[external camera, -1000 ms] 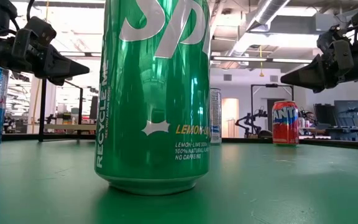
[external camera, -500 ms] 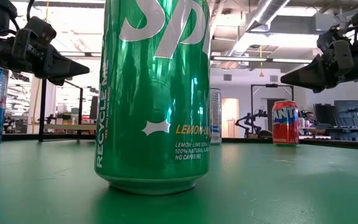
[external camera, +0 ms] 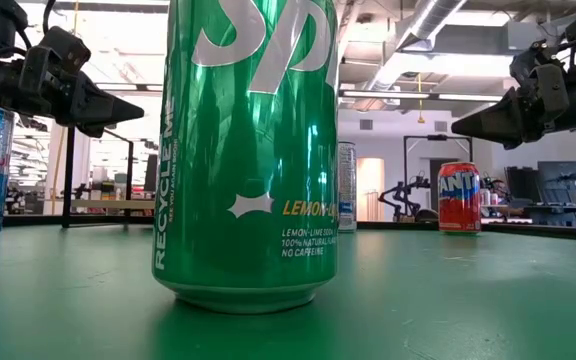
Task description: Place canned beverage on shelf
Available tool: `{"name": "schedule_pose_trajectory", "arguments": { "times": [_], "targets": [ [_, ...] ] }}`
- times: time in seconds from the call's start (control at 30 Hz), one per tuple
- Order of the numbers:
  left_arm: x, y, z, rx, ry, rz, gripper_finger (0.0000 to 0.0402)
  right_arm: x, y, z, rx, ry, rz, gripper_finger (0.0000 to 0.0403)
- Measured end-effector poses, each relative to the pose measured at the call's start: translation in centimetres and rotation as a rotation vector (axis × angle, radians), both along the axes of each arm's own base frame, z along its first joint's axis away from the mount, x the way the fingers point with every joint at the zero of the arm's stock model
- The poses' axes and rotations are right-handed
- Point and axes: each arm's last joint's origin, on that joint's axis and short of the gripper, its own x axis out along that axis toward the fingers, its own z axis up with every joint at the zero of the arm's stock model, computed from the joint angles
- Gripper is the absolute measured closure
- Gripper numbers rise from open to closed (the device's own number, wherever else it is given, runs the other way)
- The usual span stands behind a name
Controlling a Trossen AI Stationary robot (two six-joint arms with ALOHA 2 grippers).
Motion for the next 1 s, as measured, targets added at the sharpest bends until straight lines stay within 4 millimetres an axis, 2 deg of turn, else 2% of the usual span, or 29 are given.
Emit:
{"name": "schedule_pose_trajectory", "arguments": {
  "times": [0.33, 0.53, 0.67, 0.83, 1.0],
  "targets": [
    [0.0, 0.0, 0.0, -0.013, -0.004, 0.000, 0.0393, 0.0, 0.0, 0.0, 0.000, -0.001, 0.000, 0.0334],
    [0.0, 0.0, 0.0, -0.226, -0.061, -0.004, 0.0393, 0.0, 0.0, 1.0, -0.009, -0.100, 0.000, 0.0334],
    [-0.1, 0.1, 0.3, -0.255, -0.105, 0.043, 0.0393, 0.0, 0.0, 2.4, -0.025, -0.175, 0.000, 0.0334],
    [-0.1, 0.1, 0.6, -0.247, -0.142, 0.037, 0.0393, -0.2, 0.0, 5.9, -0.071, -0.242, -0.003, 0.0334],
    [-0.1, 0.1, 1.0, -0.205, -0.164, 0.031, 0.0393, 0.5, -0.1, 9.5, -0.124, -0.196, -0.028, 0.0334]
  ]
}}
